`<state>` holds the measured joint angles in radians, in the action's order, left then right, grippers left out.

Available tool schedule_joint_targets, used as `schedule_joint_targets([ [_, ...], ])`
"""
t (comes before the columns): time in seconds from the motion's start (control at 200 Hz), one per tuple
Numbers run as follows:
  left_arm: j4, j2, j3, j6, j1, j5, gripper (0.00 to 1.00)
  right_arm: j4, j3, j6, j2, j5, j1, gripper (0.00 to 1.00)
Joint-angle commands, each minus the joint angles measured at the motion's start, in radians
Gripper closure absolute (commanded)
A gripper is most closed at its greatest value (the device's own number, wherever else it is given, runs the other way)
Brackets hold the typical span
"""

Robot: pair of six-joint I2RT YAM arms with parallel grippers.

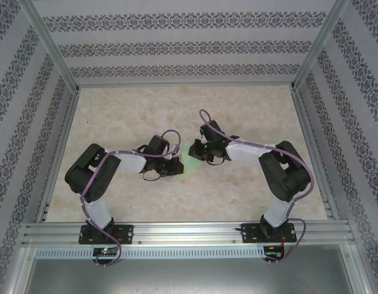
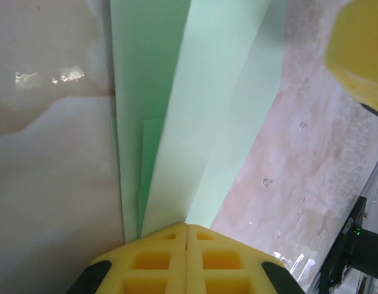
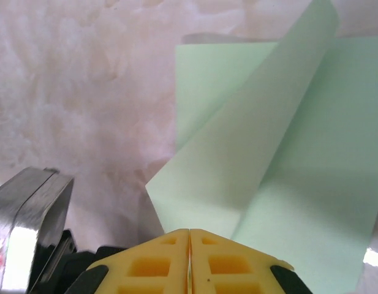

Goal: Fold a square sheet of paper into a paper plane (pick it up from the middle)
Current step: Fourth fold the wing at the center of the table.

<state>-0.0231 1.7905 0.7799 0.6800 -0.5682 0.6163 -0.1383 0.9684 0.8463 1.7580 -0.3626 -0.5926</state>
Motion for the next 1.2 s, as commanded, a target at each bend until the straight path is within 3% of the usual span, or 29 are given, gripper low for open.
schedule_joint_targets([
  [0.0,0.121,0.046,-0.034,-0.038,-0.017,-0.062,0.93,0.11,-0.042,0.019,0.008,-0.089,-0.02,0.92],
  [0.16,0.131,0.041,-0.031,-0.043,-0.016,-0.063,0.93,0.107,-0.026,0.021,0.054,-0.075,-0.073,0.93],
  [0.475,0.152,0.048,-0.029,-0.058,-0.016,-0.067,0.94,0.149,-0.042,0.024,0.151,-0.066,-0.052,0.93],
  [0.819,0.162,0.064,-0.035,-0.062,-0.016,-0.075,0.97,0.138,-0.035,-0.027,0.171,-0.062,0.042,0.93],
  [1.194,0.157,0.066,-0.068,-0.071,-0.017,-0.077,0.98,0.06,0.091,-0.099,0.233,-0.093,0.162,0.92],
])
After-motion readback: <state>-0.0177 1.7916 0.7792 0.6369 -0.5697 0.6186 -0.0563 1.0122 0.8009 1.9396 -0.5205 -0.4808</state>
